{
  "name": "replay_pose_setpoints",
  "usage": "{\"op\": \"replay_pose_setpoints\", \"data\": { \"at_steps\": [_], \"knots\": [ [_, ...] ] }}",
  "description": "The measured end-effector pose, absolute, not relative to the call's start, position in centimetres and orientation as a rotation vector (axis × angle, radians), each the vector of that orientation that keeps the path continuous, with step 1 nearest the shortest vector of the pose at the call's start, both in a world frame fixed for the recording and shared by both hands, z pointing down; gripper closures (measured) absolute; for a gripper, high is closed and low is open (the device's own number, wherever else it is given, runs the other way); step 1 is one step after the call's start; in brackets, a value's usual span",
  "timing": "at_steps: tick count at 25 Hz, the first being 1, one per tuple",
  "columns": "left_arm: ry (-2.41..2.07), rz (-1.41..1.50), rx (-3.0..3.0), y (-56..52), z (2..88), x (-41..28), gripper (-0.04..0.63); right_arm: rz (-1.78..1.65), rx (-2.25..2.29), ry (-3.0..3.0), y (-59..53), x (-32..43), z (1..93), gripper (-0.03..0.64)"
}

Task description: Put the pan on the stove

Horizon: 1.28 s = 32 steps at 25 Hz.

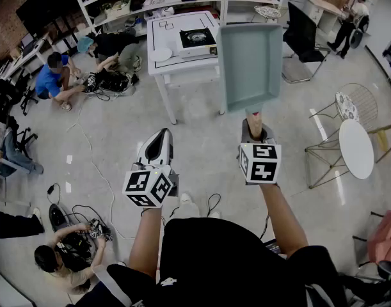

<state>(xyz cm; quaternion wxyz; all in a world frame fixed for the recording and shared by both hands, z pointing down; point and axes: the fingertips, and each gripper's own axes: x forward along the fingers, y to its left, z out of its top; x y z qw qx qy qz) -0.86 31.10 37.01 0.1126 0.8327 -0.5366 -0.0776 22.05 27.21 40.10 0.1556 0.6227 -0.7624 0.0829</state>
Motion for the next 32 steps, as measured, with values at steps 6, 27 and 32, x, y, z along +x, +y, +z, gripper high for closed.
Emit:
{"op": "replay_pose_setpoints", "data": {
  "at_steps": [6,27,32],
  "knots": [
    [-1.580,-0.221,2.442,32.2,37.2,-0.6,0.588,0.269,1.778,-2.201,28.0,22.0,40.3,0.601],
    [-1.565,-0.208,2.421,25.9,38.6,-1.2,0.588,0.280,1.730,-2.183,21.6,20.7,41.2,0.601],
    [-1.598,-0.147,2.465,22.2,38.5,-1.4,0.588,0.291,1.736,-2.181,18.0,20.1,41.4,0.601]
  ]
}}
